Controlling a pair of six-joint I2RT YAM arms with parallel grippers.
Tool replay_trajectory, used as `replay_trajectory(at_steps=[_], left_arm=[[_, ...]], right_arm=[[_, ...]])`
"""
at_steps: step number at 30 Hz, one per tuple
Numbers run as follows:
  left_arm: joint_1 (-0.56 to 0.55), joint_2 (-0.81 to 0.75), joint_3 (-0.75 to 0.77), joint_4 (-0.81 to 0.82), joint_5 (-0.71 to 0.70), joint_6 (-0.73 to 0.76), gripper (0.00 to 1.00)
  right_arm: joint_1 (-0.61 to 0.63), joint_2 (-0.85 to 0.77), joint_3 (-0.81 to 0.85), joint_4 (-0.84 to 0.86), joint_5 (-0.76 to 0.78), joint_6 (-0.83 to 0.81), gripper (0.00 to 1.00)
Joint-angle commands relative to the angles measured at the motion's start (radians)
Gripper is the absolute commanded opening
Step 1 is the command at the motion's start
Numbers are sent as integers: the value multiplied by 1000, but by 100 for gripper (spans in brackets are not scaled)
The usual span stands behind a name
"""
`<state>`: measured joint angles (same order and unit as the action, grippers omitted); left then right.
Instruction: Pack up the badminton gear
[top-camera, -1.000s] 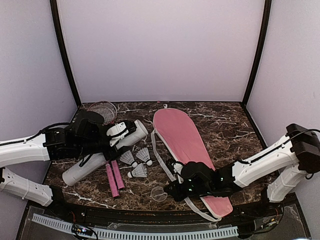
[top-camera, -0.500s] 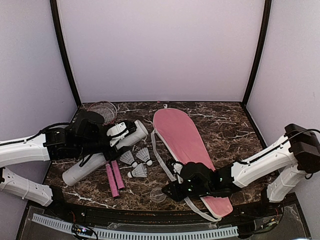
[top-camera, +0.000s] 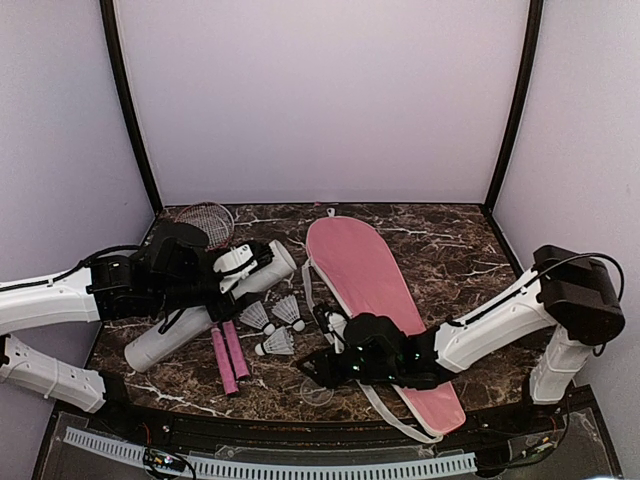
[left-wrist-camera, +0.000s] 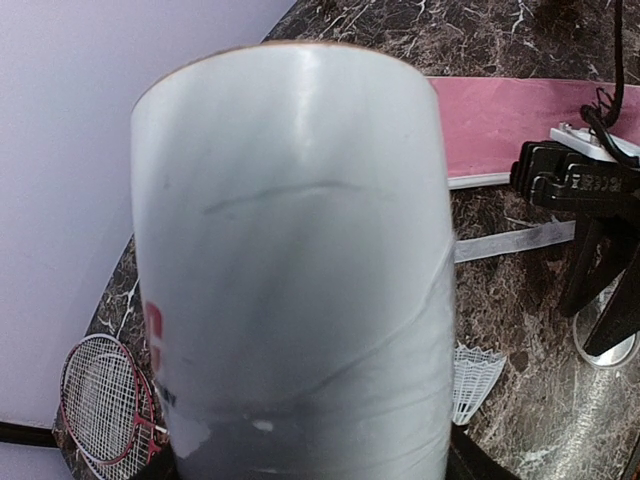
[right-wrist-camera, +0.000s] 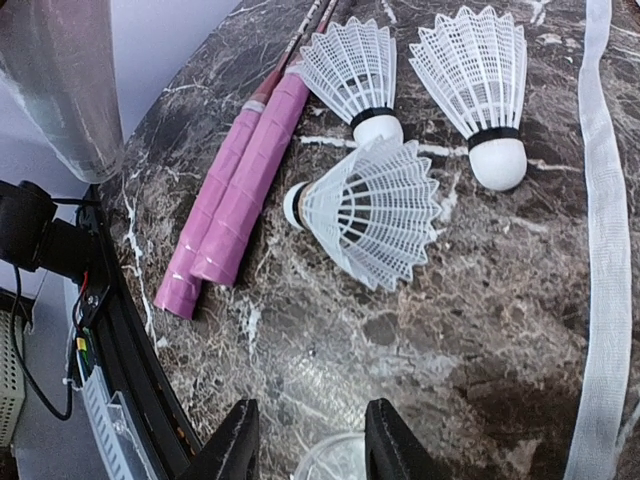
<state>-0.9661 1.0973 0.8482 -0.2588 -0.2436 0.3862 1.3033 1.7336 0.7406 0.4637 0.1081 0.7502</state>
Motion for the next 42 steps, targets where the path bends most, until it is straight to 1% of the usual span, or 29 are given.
replay_trajectory(at_steps=[1,5,11,19,23,26,29,33,35,36,42], left_arm=[[3,-22,-2,-3,11,8,63],[3,-18,-2,-4,13,10,63],[3,-29,-6,-5,47,16,63],[3,-31,-6,-9,49,14,63],[3,-31,-5,-8,50,14,63],[3,-28,-6,-7,50,14,63],[3,-22,-5,-9,48,14,63],[3,-20,-5,-9,47,15,63],[3,-19,-6,-8,45,14,63],[3,-19,-6,-10,46,14,63],[3,-14,-5,-11,46,15,63]], right_arm=[[-38,55,50,156,-62,-24,38],[-50,111,104,150,-64,-59,38],[-82,177,151,189,-73,-79,38],[-111,232,189,190,-60,-80,38],[-115,262,216,192,-89,-86,37],[-116,288,239,204,-128,-98,33],[-115,302,257,209,-159,-104,27],[-115,306,243,259,-216,-102,8],[-115,299,221,305,-257,-88,1],[-115,297,210,326,-278,-79,0],[-115,247,100,423,-384,3,0]])
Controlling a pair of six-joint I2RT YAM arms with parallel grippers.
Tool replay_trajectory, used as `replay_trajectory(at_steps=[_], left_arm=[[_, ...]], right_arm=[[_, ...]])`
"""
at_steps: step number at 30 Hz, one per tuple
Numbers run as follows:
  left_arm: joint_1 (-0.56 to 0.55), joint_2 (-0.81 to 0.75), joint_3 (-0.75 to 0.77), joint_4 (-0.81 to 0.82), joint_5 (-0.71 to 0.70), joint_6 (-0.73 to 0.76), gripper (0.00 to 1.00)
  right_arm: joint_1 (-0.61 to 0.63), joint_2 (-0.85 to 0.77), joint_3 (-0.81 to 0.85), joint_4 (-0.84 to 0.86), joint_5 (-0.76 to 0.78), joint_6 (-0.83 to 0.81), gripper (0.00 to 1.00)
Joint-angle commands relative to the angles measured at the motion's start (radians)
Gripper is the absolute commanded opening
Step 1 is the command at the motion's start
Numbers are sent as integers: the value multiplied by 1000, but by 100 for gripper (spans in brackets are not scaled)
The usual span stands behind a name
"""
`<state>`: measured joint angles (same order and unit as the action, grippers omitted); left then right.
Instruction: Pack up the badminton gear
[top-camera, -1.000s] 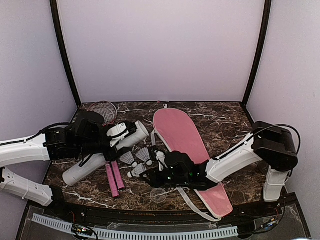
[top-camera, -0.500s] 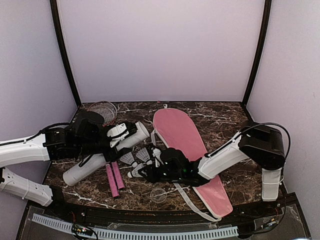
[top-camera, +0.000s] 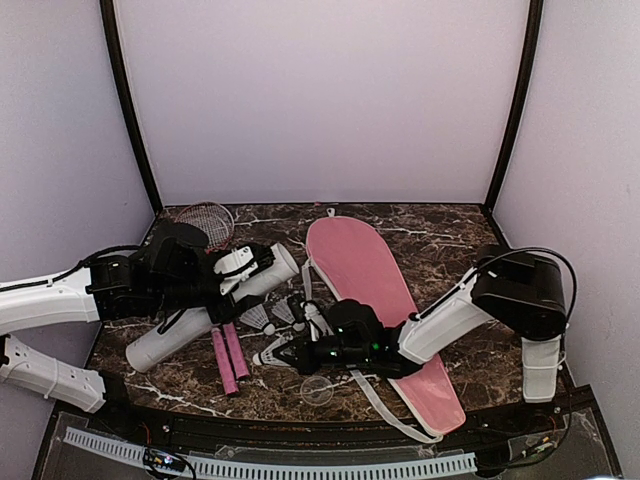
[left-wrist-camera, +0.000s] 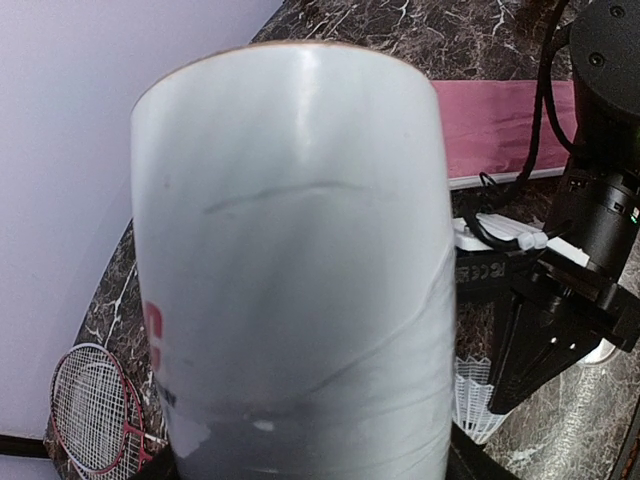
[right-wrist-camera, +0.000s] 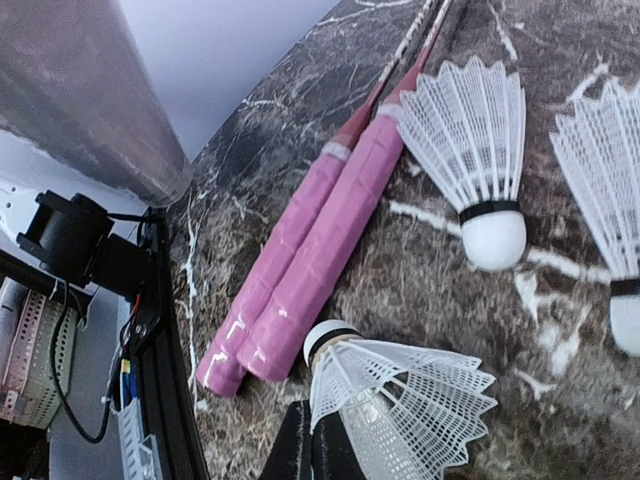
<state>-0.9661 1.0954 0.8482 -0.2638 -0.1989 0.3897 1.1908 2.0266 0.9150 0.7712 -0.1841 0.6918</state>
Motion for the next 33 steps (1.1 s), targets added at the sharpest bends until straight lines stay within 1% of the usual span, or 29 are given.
replay_trajectory(at_steps=[1,6,11,13,16,19,22,24,27,30,33], left_arm=[[3,-12,-5,-6,1,11,63],[3,-12,-5,-7,-1,12,63],[3,-7,-6,-6,0,13,63],[3,-6,-6,-6,10,13,63],[3,-11,-7,-8,54,17,63],[3,-29,-16,-1,136,25,63],[3,-47,-24,2,218,31,63],[3,-53,-28,7,259,32,63],[1,-55,-31,8,297,36,63],[0,-54,-31,10,339,38,63],[-4,-46,-35,13,377,39,63]], right_arm=[[-1,-61,-101,135,-100,75,0],[3,-159,-212,159,-113,105,0],[2,-287,-298,131,-63,99,0],[0,-354,-314,73,-10,74,0],[-12,-495,-314,-84,92,11,0],[-35,-634,-307,-272,186,-56,0],[-67,-780,-318,-377,227,-98,0],[-84,-874,-322,-431,220,-123,0],[-93,-969,-302,-496,172,-163,0],[-93,-1019,-267,-540,116,-182,0],[-92,-1053,-265,-521,78,-181,0]])
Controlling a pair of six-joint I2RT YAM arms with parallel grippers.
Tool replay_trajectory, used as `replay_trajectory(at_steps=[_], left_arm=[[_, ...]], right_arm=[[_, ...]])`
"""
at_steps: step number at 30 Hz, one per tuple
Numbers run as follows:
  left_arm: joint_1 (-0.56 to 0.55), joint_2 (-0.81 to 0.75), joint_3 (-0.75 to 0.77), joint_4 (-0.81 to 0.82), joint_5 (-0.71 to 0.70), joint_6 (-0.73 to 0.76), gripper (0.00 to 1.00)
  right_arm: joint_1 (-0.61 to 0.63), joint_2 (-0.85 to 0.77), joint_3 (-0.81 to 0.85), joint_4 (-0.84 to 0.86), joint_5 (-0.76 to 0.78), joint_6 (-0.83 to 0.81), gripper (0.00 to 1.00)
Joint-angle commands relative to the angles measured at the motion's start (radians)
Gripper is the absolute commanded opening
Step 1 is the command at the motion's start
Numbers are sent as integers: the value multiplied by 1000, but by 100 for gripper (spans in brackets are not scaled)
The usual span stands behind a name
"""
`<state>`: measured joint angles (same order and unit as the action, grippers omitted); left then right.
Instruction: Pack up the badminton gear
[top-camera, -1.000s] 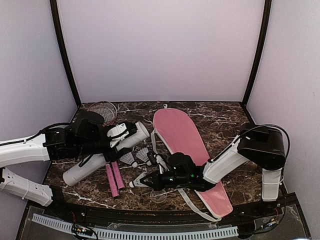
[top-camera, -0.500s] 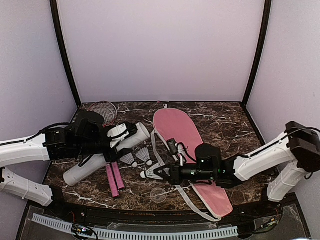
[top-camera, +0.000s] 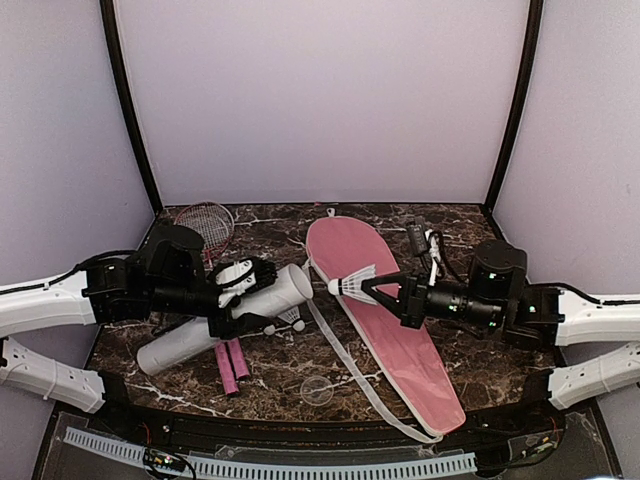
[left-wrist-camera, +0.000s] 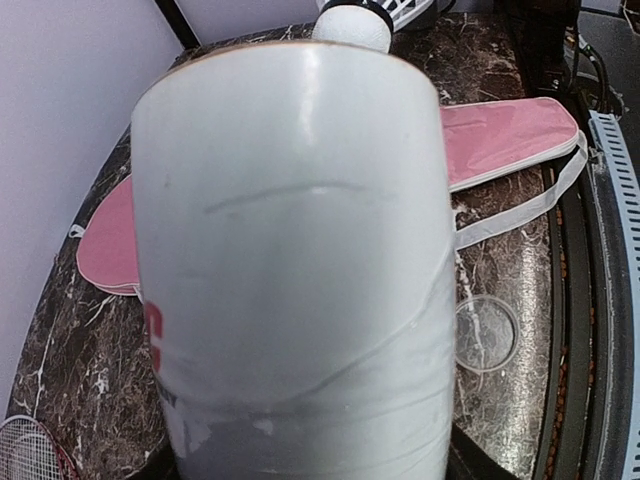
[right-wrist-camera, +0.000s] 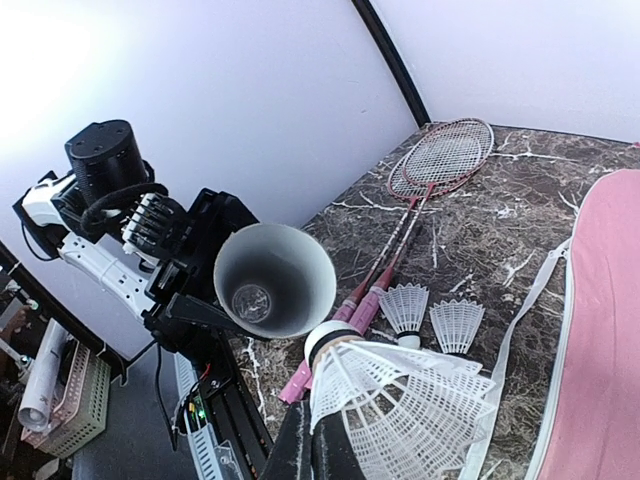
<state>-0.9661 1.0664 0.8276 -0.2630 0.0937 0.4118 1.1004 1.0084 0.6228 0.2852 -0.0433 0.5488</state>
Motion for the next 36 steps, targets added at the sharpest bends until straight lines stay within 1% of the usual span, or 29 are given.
replay_trajectory(at_steps=[1,5,14,25,36], left_arm=[[-8,-11,-13,10,99,18,63],[-26,13,-9,3,121,19,63],[-52,34,-6,0,123,21,62],[-93,29,-11,4,127,28,62],[-131,34,-13,5,113,32,62]], right_arm=[[-2,-41,27,-25,-73,-39,0],[-2,-22,52,-25,-130,-45,0],[-3,113,123,30,-306,-32,0],[-7,272,184,73,-422,10,0],[-13,351,212,114,-491,42,0]])
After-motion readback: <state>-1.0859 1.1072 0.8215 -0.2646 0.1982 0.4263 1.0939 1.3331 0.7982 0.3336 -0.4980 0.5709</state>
